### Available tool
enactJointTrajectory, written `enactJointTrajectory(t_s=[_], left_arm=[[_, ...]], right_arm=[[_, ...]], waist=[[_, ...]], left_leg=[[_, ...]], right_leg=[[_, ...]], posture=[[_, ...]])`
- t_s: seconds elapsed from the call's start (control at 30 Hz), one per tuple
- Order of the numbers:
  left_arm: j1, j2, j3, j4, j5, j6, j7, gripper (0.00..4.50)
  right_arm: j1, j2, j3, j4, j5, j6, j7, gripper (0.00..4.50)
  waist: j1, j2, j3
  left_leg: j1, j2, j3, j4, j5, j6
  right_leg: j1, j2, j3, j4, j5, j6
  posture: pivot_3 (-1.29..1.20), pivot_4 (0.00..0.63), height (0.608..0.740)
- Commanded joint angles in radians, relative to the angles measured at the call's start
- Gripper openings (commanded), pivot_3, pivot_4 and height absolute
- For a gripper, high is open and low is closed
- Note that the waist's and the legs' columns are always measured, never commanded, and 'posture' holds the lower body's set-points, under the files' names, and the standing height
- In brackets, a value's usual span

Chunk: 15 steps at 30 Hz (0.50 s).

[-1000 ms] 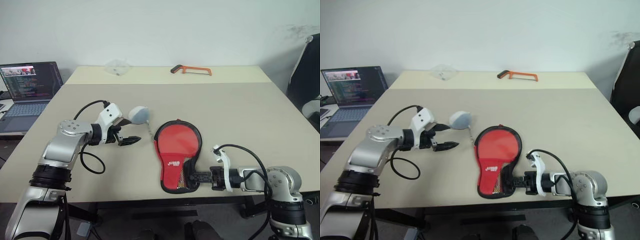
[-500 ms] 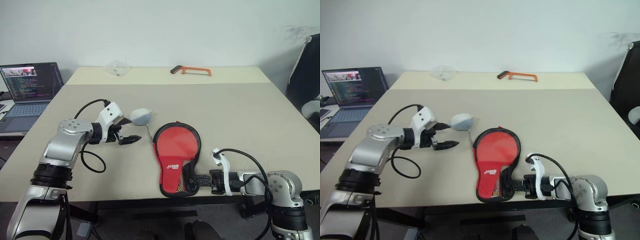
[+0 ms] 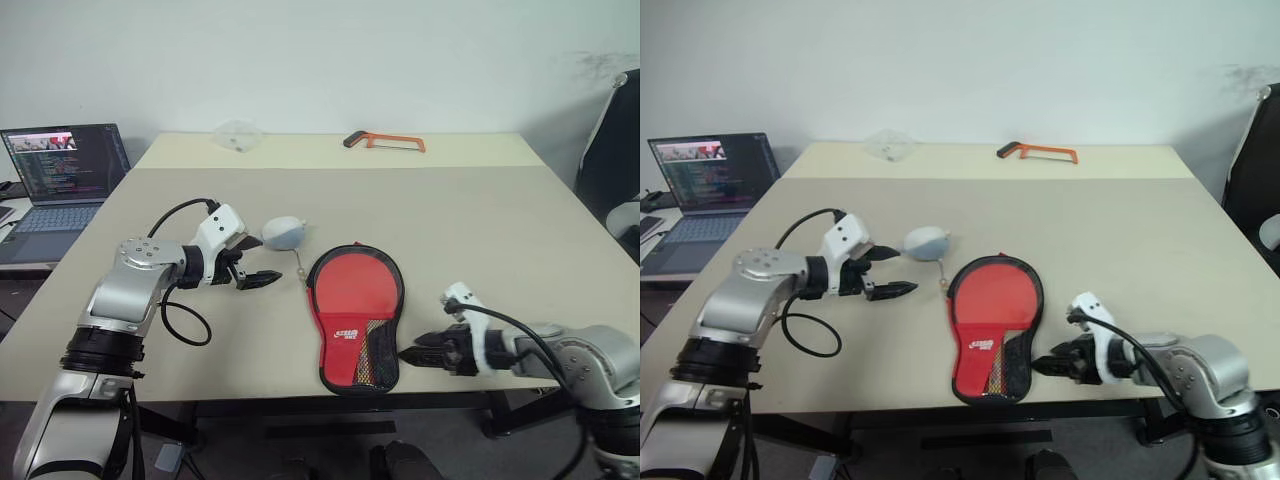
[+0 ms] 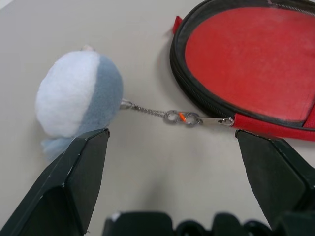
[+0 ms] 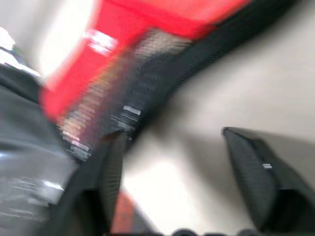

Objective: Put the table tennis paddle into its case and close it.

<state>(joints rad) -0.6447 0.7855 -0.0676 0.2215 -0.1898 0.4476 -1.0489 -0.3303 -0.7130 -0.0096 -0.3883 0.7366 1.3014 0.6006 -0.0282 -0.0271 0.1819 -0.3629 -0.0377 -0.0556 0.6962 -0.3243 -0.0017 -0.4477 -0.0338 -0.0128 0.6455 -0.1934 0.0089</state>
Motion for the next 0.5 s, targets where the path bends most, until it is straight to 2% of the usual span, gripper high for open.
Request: enactJointTrajectory(t_s=[0.03, 0.13, 0.23, 0.27, 0.37, 0.5], left_arm=[[-0.08, -0.022, 0.054, 0.049, 0.01, -0.028, 0.08, 4.5], [-0.125, -0.054, 0.049, 0.099, 0.032, -0.047, 0.132, 4.5], [-0.153, -0.069, 0.043, 0.129, 0.042, -0.061, 0.151, 4.5], [-0.173, -0.078, 0.033, 0.156, 0.057, -0.072, 0.163, 4.5], [-0.224, -0.103, -0.007, 0.236, 0.11, -0.116, 0.183, 4.5], [-0.29, -0.151, -0.036, 0.356, 0.154, -0.17, 0.198, 4.5]], right_arm=[[-0.12, 0.079, 0.005, 0.064, -0.07, -0.131, -0.042, 4.45], [-0.263, 0.221, 0.082, 0.161, -0.211, -0.261, -0.168, 4.45], [-0.33, 0.306, 0.128, 0.225, -0.298, -0.352, -0.212, 4.45], [-0.348, 0.355, 0.168, 0.275, -0.355, -0.441, -0.237, 4.45], [-0.348, 0.472, 0.232, 0.412, -0.441, -0.599, -0.262, 4.45], [-0.3, 0.521, 0.257, 0.507, -0.49, -0.654, -0.243, 4.45]], waist=[[-0.005, -0.001, 0.001], [-0.007, -0.001, 0.001], [-0.003, -0.001, 0.001], [-0.001, -0.001, 0.001], [0.001, -0.002, 0.0], [0.009, -0.002, 0.0]], left_leg=[[0.001, 0.001, 0.001, 0.0, 0.0, 0.0], [0.002, 0.002, 0.003, 0.001, 0.001, 0.001], [0.003, 0.003, 0.003, 0.0, 0.002, 0.0], [0.003, 0.003, 0.002, 0.0, 0.002, 0.0], [-0.001, 0.002, 0.001, 0.0, 0.003, -0.003], [-0.006, -0.001, 0.001, 0.0, 0.004, -0.004]], right_leg=[[0.0, 0.001, 0.0, 0.0, 0.0, 0.0], [0.001, 0.002, 0.002, 0.001, -0.001, 0.004], [0.001, 0.003, 0.002, 0.002, 0.002, -0.002], [0.001, 0.003, 0.001, 0.002, 0.003, -0.002], [-0.003, 0.002, 0.002, 0.001, 0.003, -0.002], [-0.007, -0.002, 0.001, 0.0, 0.003, -0.001]], posture=[[0.0, 0.15, 0.74], [0.0, 0.15, 0.74], [0.0, 0.15, 0.74], [0.0, 0.15, 0.74], [0.0, 0.15, 0.74], [0.0, 0.15, 0.74]])
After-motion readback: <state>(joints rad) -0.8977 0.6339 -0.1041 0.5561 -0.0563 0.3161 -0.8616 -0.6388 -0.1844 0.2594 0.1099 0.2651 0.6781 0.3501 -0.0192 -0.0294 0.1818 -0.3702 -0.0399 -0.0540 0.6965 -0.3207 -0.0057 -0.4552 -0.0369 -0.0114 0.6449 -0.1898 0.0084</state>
